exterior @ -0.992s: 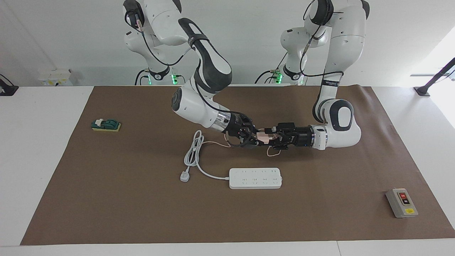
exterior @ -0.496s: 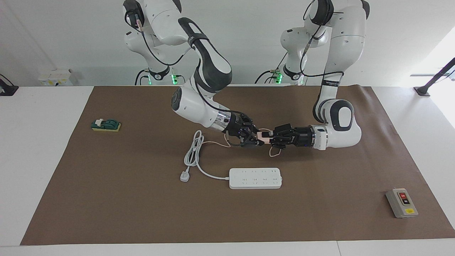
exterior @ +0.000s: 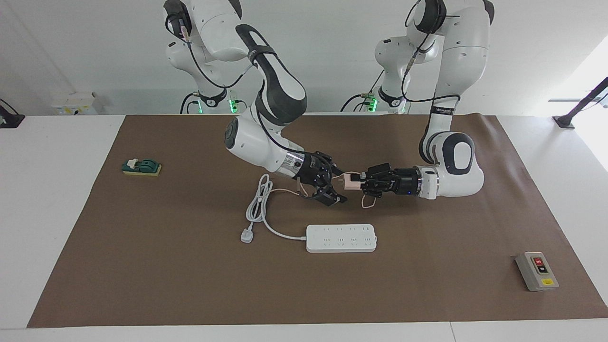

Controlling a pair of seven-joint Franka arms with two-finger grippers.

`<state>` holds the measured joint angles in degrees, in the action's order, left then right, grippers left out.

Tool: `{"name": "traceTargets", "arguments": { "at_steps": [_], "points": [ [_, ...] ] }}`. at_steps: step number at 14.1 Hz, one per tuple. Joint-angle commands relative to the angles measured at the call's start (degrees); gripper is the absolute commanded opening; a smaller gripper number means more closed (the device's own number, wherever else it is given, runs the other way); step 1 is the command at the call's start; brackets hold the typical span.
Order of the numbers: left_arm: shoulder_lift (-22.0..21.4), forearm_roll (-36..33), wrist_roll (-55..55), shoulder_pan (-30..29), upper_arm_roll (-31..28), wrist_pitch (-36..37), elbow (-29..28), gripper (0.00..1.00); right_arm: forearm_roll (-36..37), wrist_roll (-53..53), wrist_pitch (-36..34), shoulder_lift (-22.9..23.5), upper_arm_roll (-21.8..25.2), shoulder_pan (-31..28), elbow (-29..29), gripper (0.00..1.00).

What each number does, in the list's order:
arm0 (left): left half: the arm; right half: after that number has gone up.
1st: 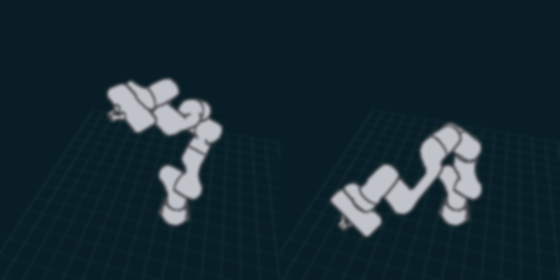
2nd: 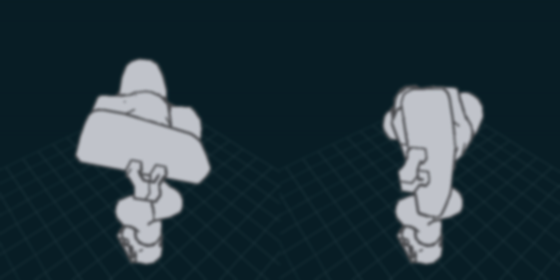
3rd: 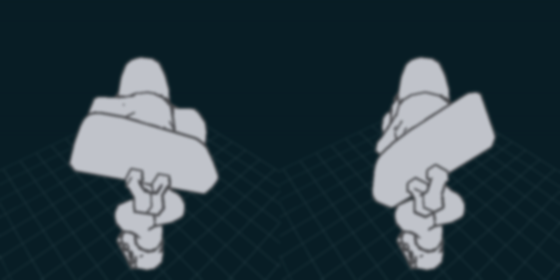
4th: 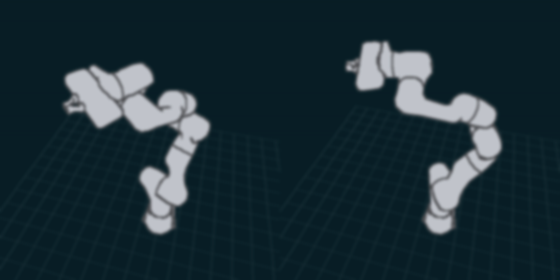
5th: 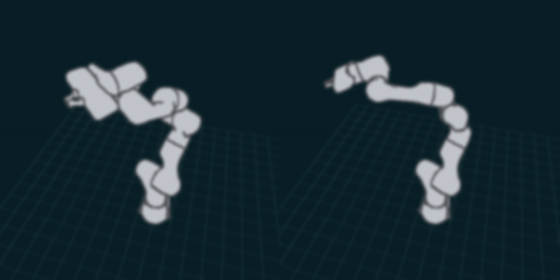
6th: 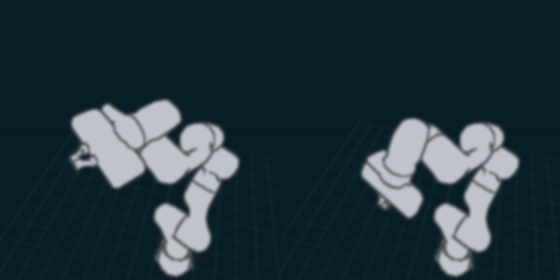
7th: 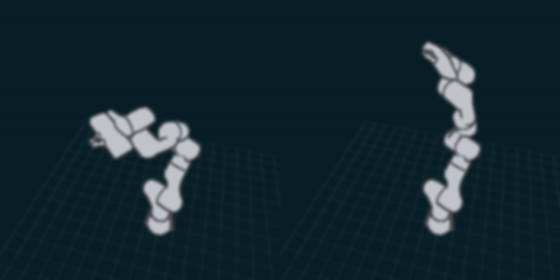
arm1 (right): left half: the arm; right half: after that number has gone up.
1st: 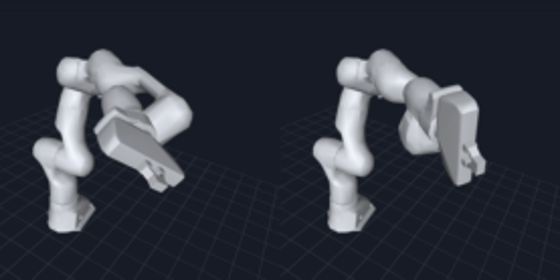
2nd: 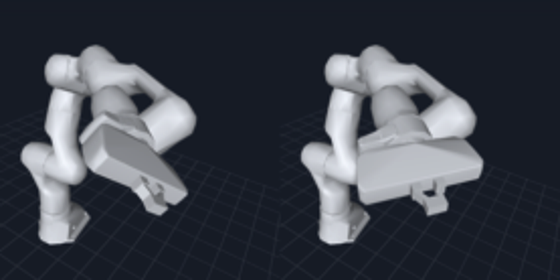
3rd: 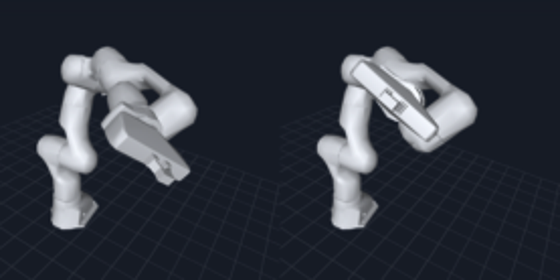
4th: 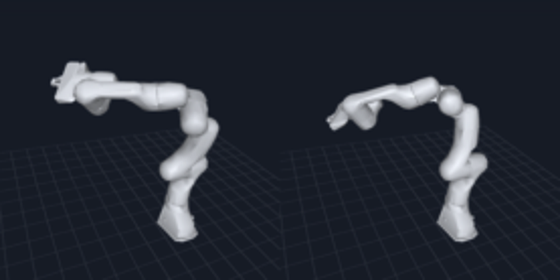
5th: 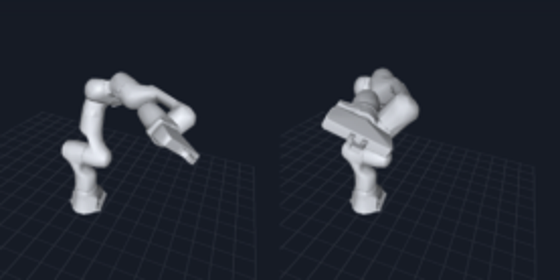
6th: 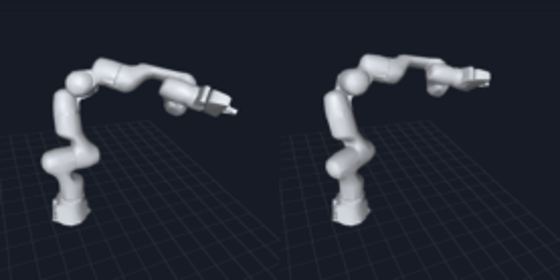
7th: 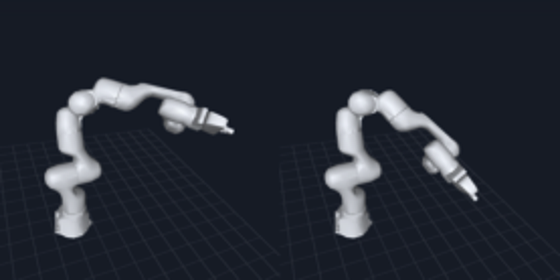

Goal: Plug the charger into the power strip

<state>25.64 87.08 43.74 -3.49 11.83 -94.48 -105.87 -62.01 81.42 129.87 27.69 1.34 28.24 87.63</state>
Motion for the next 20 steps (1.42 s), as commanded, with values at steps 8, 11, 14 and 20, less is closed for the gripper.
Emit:
{"name": "traceTargets", "arguments": {
  "at_steps": [8,11,14,20],
  "points": [
    [-3.58,-15.51,-19.97,-7.66,-0.84,8.42,10.92,0.0,15.84,0.23,-19.99,-7.2,-0.02,-15.31,0.08,1.0],
    [-3.66,-24.56,-33.67,-9.16,-0.84,13.51,20.85,0.0,22.97,-3.7,-25.79,-9.67,-0.02,-18.39,0.08,1.0],
    [-5.42,-28.72,-45.12,-9.08,-0.93,16.61,26.14,0.0,28.5,-11.61,-31.15,-10.99,-0.02,-21.12,0.08,1.0],
    [-6.13,-45.57,-62.01,-8.11,-0.67,27.93,34.77,0.0,37.57,-29.28,-37.23,-13.1,-0.02,-24.11,0.17,1.0]
  ]
}}
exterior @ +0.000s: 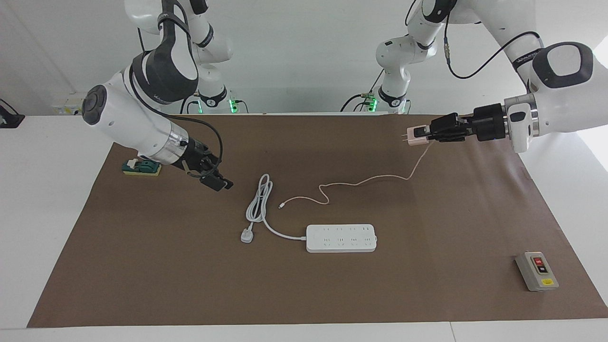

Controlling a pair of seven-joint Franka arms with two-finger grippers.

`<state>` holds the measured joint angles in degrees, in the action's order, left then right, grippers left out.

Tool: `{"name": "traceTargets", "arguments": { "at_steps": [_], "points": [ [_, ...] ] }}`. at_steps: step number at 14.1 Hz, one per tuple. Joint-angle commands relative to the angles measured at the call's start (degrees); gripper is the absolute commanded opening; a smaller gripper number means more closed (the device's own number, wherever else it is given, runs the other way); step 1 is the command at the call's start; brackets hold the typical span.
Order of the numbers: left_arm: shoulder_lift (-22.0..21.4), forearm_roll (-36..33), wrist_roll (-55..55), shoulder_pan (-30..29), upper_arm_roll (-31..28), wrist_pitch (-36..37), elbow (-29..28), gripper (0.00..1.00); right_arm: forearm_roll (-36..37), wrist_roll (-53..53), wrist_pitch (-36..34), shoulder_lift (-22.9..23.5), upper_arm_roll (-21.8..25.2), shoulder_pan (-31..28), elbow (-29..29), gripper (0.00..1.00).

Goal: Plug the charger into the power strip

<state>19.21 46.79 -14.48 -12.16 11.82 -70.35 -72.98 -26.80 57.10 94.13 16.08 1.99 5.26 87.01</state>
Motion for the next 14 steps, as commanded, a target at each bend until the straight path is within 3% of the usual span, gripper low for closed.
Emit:
{"name": "traceTargets", "arguments": {
  "at_steps": [1,4,9,11,14],
  "points": [
    [0.3,-8.96,-4.5,0.65,-0.48,4.86,2.49,0.0,3.32,-7.42,-1.58,-1.67,-0.68,-1.13,1.4,1.0],
    [0.21,-18.46,-4.77,2.31,-0.31,6.89,2.84,0.0,8.42,-16.46,-2.72,-2.02,-0.68,-1.13,1.58,1.0],
    [-0.58,-27.61,-3.98,3.63,-0.04,9.0,2.67,0.0,15.09,-31.76,-3.16,-2.54,-0.68,-1.3,1.58,1.0],
    [-0.23,-36.91,-2.92,6.7,-0.04,4.64,2.75,0.0,17.82,-39.13,-3.16,-3.42,-0.68,-1.48,1.58,1.0],
    [-0.05,-39.59,-3.53,6.8,-0.21,0.75,2.58,0.0,20.9,-50.38,-3.08,-4.92,-0.68,-2.53,1.58,1.0]
  ]
}}
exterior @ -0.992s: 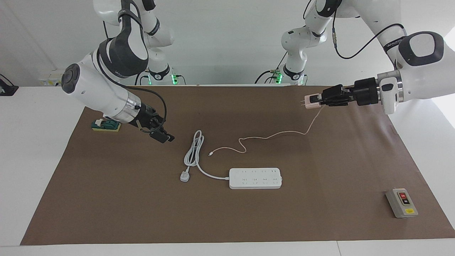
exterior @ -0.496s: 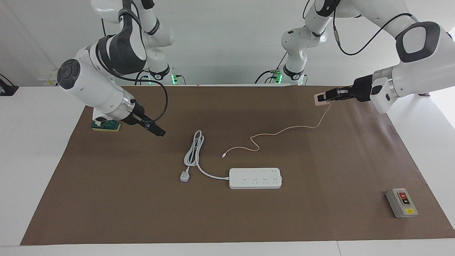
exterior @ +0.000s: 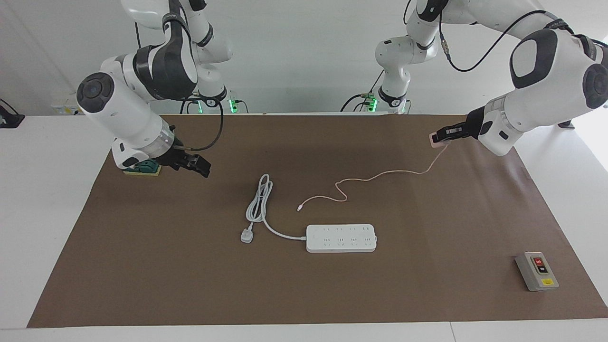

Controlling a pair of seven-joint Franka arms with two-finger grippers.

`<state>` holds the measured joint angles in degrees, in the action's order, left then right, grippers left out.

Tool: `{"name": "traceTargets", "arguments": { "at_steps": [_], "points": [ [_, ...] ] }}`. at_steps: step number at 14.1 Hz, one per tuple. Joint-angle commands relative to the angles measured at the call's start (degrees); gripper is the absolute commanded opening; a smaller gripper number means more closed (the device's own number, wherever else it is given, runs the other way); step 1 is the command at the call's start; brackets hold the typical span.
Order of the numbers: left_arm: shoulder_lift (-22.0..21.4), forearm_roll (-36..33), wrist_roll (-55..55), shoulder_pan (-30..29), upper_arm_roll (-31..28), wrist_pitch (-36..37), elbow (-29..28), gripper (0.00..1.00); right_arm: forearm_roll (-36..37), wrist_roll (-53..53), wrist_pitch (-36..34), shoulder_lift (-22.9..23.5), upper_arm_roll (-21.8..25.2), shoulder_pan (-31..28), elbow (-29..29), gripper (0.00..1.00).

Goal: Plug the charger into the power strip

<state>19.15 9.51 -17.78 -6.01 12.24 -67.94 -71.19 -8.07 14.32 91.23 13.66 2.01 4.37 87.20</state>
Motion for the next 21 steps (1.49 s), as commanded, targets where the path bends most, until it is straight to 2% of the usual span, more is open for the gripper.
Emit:
{"name": "traceTargets", "arguments": {
  "at_steps": [1,4,6,10,12,14,15,16,19,21],
  "points": [
    [0.01,-2.22,-0.41,0.57,-0.64,-2.63,0.71,0.0,2.79,-10.77,-0.18,-3.45,-0.69,-2.52,1.57,1.0],
    [0.71,-1.87,-2.42,1.0,-0.64,-4.56,0.44,0.0,4.81,-19.04,-0.09,-6.96,-0.69,-3.75,2.8,1.0],
    [1.85,-2.13,-8.91,1.62,-0.55,-6.5,-0.17,0.0,5.26,-20.64,-0.18,-9.86,-0.77,-4.54,4.03,1.0],
    [2.91,-2.13,-10.34,3.29,-0.55,-7.74,0.18,0.0,5.7,-20.91,0.35,-16.37,-0.77,-5.16,9.03,1.0],
    [2.82,-2.13,-11.56,3.46,-0.64,-11.23,0.18,0.0,6.58,-20.82,0.52,-17.7,-0.77,-4.99,10.97,1.0],
    [3.26,-2.22,-18.3,4.34,-0.46,-17.98,0.09,0.0,9.02,-20.82,0.7,-17.7,-0.95,-4.73,11.07,1.0],
    [3.17,-2.74,-25.3,5.3,-1.07,-20.2,0.0,0.0,10.17,-20.73,0.7,-17.7,-1.04,-4.55,11.07,1.0],
    [3.26,-3.62,-33.12,5.57,-0.91,-20.83,-0.17,0.0,10.18,-20.47,0.7,-17.61,-1.13,-4.64,10.98,1.0],
    [3.52,-5.81,-38.18,8.11,-0.99,-22.49,-0.09,0.0,9.31,-18.89,0.35,-16.91,-1.48,-5.16,9.58,1.0],
    [5.1,-6.96,-52.54,9.52,-0.9,-24.69,-0.09,0.0,9.22,-18.8,-0.44,-16.91,-1.48,-5.16,9.13,1.0]
  ]
}}
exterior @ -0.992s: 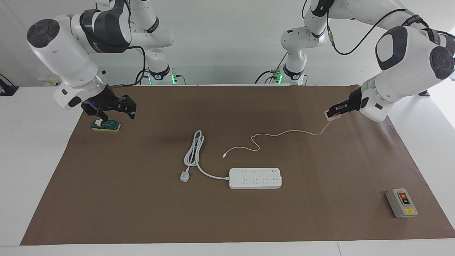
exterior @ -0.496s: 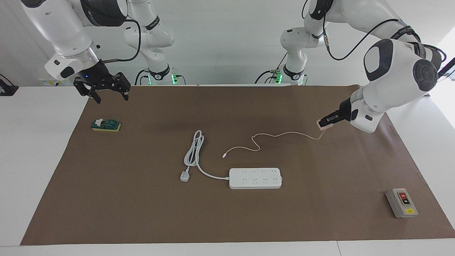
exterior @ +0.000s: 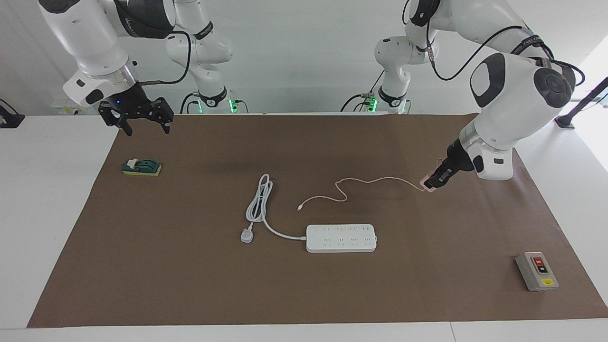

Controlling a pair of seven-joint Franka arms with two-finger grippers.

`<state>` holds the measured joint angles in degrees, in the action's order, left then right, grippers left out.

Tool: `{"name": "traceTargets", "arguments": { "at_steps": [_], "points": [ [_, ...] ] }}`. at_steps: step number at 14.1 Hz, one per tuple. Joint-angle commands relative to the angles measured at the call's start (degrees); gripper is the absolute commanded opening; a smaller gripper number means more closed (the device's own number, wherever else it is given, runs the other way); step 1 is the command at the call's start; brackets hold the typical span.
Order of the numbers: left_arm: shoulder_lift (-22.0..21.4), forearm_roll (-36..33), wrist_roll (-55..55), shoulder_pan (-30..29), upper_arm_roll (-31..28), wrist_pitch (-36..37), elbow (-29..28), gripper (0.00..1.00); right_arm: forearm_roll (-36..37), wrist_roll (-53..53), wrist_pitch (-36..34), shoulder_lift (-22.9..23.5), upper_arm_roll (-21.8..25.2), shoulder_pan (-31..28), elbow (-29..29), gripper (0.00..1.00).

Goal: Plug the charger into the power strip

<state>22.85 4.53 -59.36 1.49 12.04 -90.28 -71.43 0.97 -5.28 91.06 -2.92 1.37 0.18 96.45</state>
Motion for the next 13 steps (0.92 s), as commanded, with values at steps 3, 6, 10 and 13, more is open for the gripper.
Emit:
{"name": "traceTargets", "arguments": {
  "at_steps": [3,6,10,13],
  "points": [
    [2.89,-5.84,-25.68,6.33,-0.7,-6.22,0.07,0.0,-0.43,1.41,-1.14,-0.33,-0.84,-1.15,-0.12,1.0],
    [3.78,-5.67,-39.57,7.74,-0.61,-7.88,-1.51,0.0,-1.58,1.59,-1.06,-0.42,-0.84,-1.06,-0.3,1.0],
    [6.94,-6.8,-48.47,11.07,-0.79,-11.75,-3.0,0.0,-1.49,1.5,-1.06,-0.59,-0.84,-0.89,-0.21,1.0],
    [6.86,-8.04,-51.99,11.69,-0.79,-16.58,-7.04,0.0,-1.32,1.5,-1.06,-0.59,-0.84,-0.88,-0.13,1.0]
  ]
}}
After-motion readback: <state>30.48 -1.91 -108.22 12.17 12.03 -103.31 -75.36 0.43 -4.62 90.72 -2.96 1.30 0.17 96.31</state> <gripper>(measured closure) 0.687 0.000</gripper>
